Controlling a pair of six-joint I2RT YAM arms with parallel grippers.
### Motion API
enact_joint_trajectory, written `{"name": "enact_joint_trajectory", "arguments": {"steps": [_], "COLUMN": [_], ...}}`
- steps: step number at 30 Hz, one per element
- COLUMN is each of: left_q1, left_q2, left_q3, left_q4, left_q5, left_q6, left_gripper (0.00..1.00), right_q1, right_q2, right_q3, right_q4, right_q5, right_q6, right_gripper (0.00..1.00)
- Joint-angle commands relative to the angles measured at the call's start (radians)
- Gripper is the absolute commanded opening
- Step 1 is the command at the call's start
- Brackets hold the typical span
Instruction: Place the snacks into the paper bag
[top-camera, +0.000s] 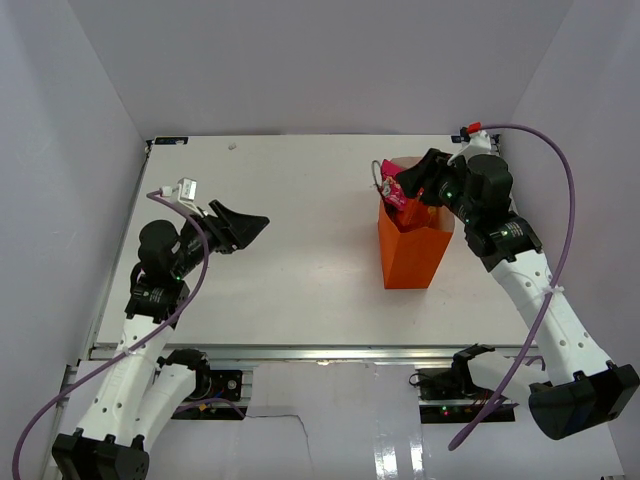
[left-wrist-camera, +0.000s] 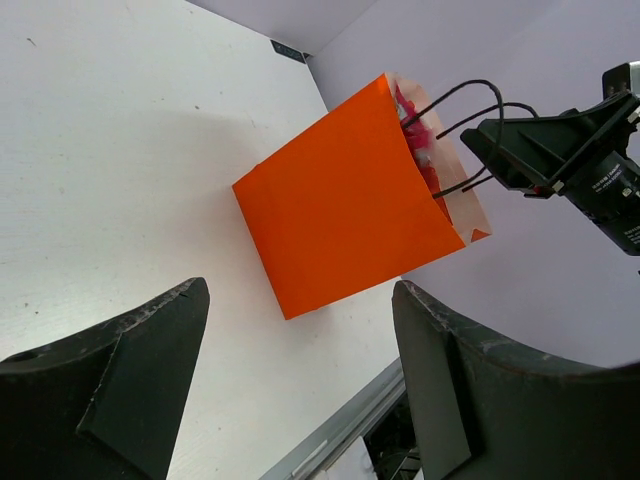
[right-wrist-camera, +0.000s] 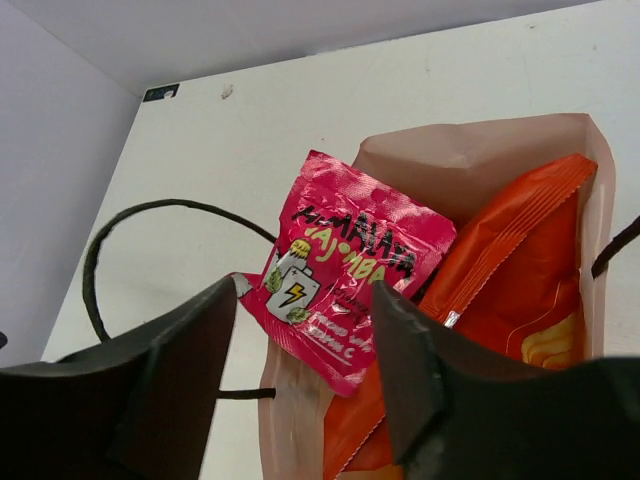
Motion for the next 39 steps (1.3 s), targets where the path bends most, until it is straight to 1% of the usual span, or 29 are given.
{"name": "enact_joint_trajectory", "arguments": {"steps": [1,3,7,8,10,11,12,13,14,16,18,19,20,22,23,25,26,28,31,36,39], "left_q1": [0.001,0.001,0.001,0.001,-0.001,0.001,0.001,0.001,0.001,0.001,0.001,0.001,0.001,0.001,-0.001,0.001,0.001,0.001,-0.001,0.001,0.001], "left_q2": [-0.022,-0.019,-0.014,-0.014,-0.012,-0.014,-0.015,-0.02,-0.023,-0.035,-0.046,-0.054,-0.067,-0.083,-0.097,-0.104,-0.1,-0.088,-0.054,-0.034,-0.028], "left_q3": [-0.01,-0.009,0.002,0.005,0.016,0.02,0.034,0.043,0.053,0.085,0.103,0.115,0.119,0.12,0.119,0.117,0.116,0.116,0.114,0.093,0.099], "left_q4": [-0.023,-0.026,-0.031,-0.034,-0.039,-0.046,-0.055,-0.069,-0.098,-0.132,-0.175,-0.186,-0.199,-0.203,-0.203,-0.194,-0.19,-0.186,-0.181,-0.143,-0.14], "left_q5": [-0.019,-0.018,-0.016,-0.016,-0.016,-0.018,-0.019,-0.033,-0.041,-0.081,-0.108,-0.121,-0.148,-0.176,-0.212,-0.234,-0.24,-0.239,-0.216,-0.182,-0.182], "left_q6": [0.022,0.024,0.036,0.039,0.056,0.067,0.08,0.099,0.146,0.198,0.275,0.3,0.336,0.363,0.37,0.381,0.383,0.377,0.352,0.315,0.32], "left_gripper": [0.84,0.84,0.84,0.84,0.84,0.84,0.84,0.84,0.84,0.85,0.85,0.87,0.94,0.98,0.98,0.98,0.98,0.98,0.98,0.98,0.98], "right_q1": [-0.008,-0.011,-0.019,-0.022,-0.022,-0.022,-0.022,-0.022,-0.024,-0.037,-0.045,-0.045,-0.047,-0.047,-0.047,-0.047,-0.047,-0.047,-0.047,-0.047,-0.047], "right_q2": [-0.014,-0.015,-0.03,-0.035,-0.053,-0.072,-0.08,-0.084,-0.09,-0.121,-0.181,-0.198,-0.227,-0.247,-0.257,-0.271,-0.288,-0.311,-0.368,-0.4,-0.416], "right_q3": [-0.006,0.0,0.035,0.053,0.078,0.105,0.115,0.129,0.151,0.135,0.094,0.083,0.075,0.063,0.057,0.031,0.017,-0.034,-0.086,-0.115,-0.134], "right_q4": [0.041,0.049,0.08,0.104,0.112,0.092,0.081,0.055,-0.012,-0.035,-0.054,-0.058,-0.066,-0.097,-0.107,-0.127,-0.129,-0.126,-0.135,-0.164,-0.172], "right_q5": [-0.038,-0.046,-0.069,-0.163,-0.327,-0.451,-0.468,-0.459,-0.377,-0.287,-0.165,-0.123,-0.028,0.088,0.209,0.325,0.429,0.541,0.594,0.63,0.635], "right_q6": [0.026,0.015,-0.065,-0.167,-0.335,-0.473,-0.514,-0.534,-0.565,-0.592,-0.629,-0.623,-0.62,-0.599,-0.596,-0.6,-0.609,-0.634,-0.665,-0.68,-0.682], "right_gripper": [0.65,0.71,0.72,0.72,0.78,0.86,0.94,0.93,0.9,0.9,0.9,0.9,0.9,0.9,0.9,0.9,0.9,0.9,0.9,0.9,0.9]}}
